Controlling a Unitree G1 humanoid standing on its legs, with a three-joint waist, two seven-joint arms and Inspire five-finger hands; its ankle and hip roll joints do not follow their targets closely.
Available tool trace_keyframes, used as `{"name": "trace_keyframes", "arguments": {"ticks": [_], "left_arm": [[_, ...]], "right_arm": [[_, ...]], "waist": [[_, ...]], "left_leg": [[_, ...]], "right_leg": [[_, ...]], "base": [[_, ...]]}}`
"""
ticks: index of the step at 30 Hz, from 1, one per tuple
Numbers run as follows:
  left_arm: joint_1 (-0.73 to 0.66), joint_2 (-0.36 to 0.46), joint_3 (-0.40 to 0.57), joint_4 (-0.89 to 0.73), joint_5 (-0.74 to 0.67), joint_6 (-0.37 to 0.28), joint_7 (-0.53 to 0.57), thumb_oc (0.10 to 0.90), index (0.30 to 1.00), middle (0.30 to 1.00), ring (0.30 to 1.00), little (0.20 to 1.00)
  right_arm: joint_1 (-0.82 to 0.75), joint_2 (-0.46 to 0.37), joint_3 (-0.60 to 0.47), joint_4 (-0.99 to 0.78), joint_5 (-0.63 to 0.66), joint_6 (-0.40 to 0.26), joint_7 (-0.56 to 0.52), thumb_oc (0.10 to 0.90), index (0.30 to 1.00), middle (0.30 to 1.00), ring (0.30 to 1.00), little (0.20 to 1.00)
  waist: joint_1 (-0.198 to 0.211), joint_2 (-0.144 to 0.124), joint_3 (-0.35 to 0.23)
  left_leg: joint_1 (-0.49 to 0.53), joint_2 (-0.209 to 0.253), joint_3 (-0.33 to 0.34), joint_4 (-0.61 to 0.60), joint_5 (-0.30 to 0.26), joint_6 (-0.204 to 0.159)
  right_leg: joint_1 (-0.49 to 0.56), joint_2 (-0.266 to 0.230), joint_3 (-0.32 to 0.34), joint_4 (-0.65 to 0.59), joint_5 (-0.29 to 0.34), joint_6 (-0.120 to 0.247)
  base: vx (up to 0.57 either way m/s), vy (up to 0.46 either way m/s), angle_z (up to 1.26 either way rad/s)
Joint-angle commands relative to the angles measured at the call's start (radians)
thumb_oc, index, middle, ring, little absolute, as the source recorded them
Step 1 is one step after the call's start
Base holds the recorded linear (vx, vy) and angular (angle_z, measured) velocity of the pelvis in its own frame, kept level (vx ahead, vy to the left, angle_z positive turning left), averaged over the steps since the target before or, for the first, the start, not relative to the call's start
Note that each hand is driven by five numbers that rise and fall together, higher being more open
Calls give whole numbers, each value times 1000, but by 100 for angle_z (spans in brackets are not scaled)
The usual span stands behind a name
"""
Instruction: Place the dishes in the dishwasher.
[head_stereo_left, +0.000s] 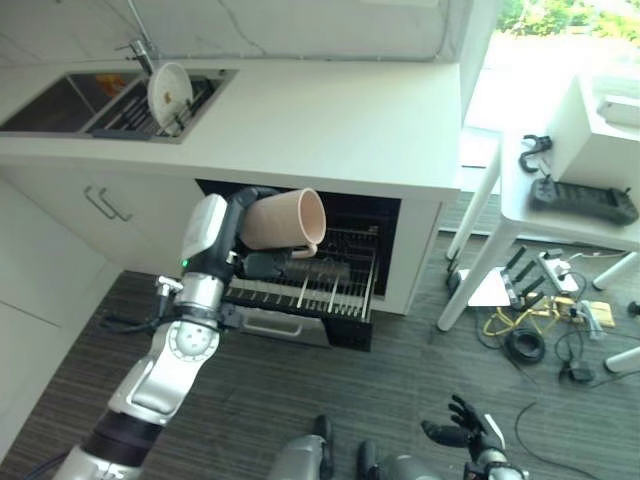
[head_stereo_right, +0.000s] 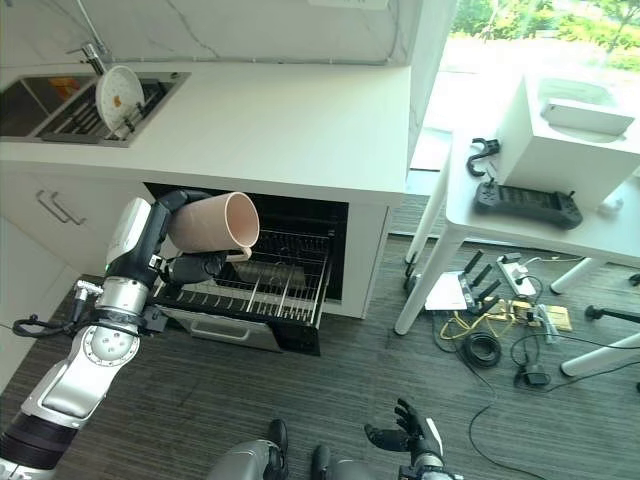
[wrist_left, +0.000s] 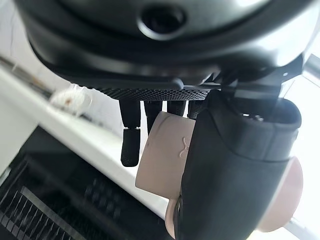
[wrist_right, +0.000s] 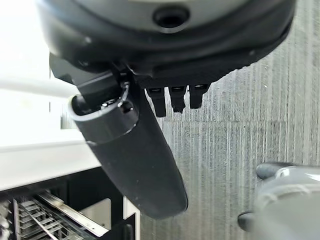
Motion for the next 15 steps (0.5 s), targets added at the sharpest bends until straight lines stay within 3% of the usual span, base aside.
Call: {"name": "trace_keyframes", "arguments": {"ticks": [1,5,6,7,8,9,11,15], "left_arm": [[-89,42,82,-39,-29,-105,38,400,300,300,300,300],[-66,49,100,-33,-42,-117,40,400,300,300,300,300],[-48,50,119,-36,-42,-131,38,400,300,300,300,300],[-36,54,134,-46,-38,-132,33,400,300,300,300,300],[-42,60,131,-46,-41,-124,31,400,300,300,300,300],[-48,54,129,-47,-38,-107,21,400,300,300,300,300],[-46,39,128,-55,-28,-94,22,400,300,300,300,300],[-24,44,145,-54,-23,-101,49,400,300,300,300,300]], "right_arm": [[-6,-30,-10,-110,23,-129,-62,800,900,900,900,900],[1,-49,-50,-185,17,-151,-62,800,900,900,900,900],[-1,-53,-66,-253,8,-138,-71,800,900,900,900,900],[-11,-54,-77,-323,-4,-132,-76,800,900,900,900,900],[-16,-57,-78,-351,-11,-126,-81,800,900,900,900,900],[-32,-59,-81,-376,4,-124,-76,800,900,900,900,900],[-43,-56,-86,-394,11,-129,-62,800,900,900,900,900],[-32,-62,-75,-475,-20,-107,-41,800,900,900,900,900]], "waist": [[-13,-7,-105],[-15,-12,-110],[-10,-13,-113],[-20,3,-103],[-29,8,-80],[-30,5,-65],[-27,-2,-65],[-46,-37,-72]], "left_leg": [[21,-24,7,-28,-18,-9],[48,-32,15,-28,-35,3],[57,-32,34,-28,-44,18],[74,-39,19,-28,-55,49],[92,-48,0,-28,-59,65],[93,-57,-28,-28,-57,67],[97,-58,-36,-28,-60,50],[127,-53,-9,-28,-64,42]], "right_leg": [[11,-107,72,-50,73,161],[22,-119,58,-50,81,167],[42,-122,28,-50,85,168],[65,-89,35,-50,197,190],[19,-81,67,56,232,207],[-25,-79,85,86,239,203],[-13,-88,63,-50,204,189],[-51,-88,141,-50,152,176]], "base": [[56,138,-11],[40,120,-16],[74,176,-17],[71,204,-9],[92,110,1],[77,-32,13],[101,-140,22],[44,-258,6]]}}
